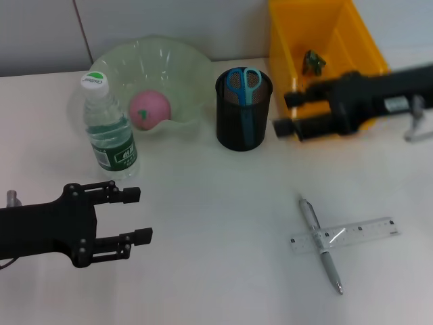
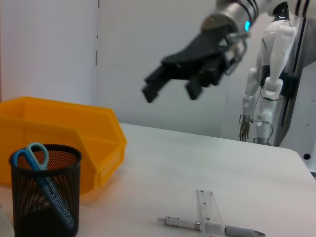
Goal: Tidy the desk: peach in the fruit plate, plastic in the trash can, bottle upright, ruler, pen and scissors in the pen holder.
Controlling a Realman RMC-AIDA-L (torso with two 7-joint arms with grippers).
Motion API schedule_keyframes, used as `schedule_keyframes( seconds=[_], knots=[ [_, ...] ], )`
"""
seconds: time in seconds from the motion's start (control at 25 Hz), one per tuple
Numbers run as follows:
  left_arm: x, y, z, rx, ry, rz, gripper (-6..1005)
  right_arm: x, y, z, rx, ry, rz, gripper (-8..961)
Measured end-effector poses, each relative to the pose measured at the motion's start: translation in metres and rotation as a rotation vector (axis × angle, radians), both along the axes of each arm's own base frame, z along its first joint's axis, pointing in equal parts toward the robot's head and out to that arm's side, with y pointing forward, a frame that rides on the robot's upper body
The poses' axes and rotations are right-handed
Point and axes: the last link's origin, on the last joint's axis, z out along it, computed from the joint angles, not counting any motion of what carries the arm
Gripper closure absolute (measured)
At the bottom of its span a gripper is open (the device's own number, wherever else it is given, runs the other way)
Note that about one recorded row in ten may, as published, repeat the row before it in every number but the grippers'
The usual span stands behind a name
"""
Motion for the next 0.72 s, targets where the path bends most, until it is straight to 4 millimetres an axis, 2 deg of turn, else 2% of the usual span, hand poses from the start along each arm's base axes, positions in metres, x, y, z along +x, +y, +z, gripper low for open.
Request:
schedule_keyframes(
  seconds=[0.04, 0.16, 0.24, 0.28, 0.44, 0.72],
  knots=[
    [0.000, 0.000, 0.000, -0.002, 0.000, 0.000, 300, 0.009, -0.012, -0.001, -0.024, 0.016, 0.015, 221],
    [0.001, 0.001, 0.000, -0.003, 0.000, 0.002, 300, 0.015, -0.021, -0.002, -0.058, 0.016, 0.023, 221],
    [0.001, 0.001, 0.000, -0.002, 0.002, 0.004, 299, 0.014, -0.024, -0.002, -0.156, -0.081, 0.024, 221],
    [0.001, 0.002, 0.000, -0.001, 0.002, 0.006, 299, 0.014, -0.024, -0.002, -0.156, -0.081, 0.024, 222],
    [0.002, 0.003, 0.001, -0.001, -0.001, 0.011, 299, 0.003, -0.020, -0.003, -0.300, -0.269, 0.054, 222],
    [0.002, 0.002, -0.002, -0.010, -0.011, 0.021, 298, -0.014, -0.013, -0.009, -0.351, -0.420, 0.188, 223]
  ],
)
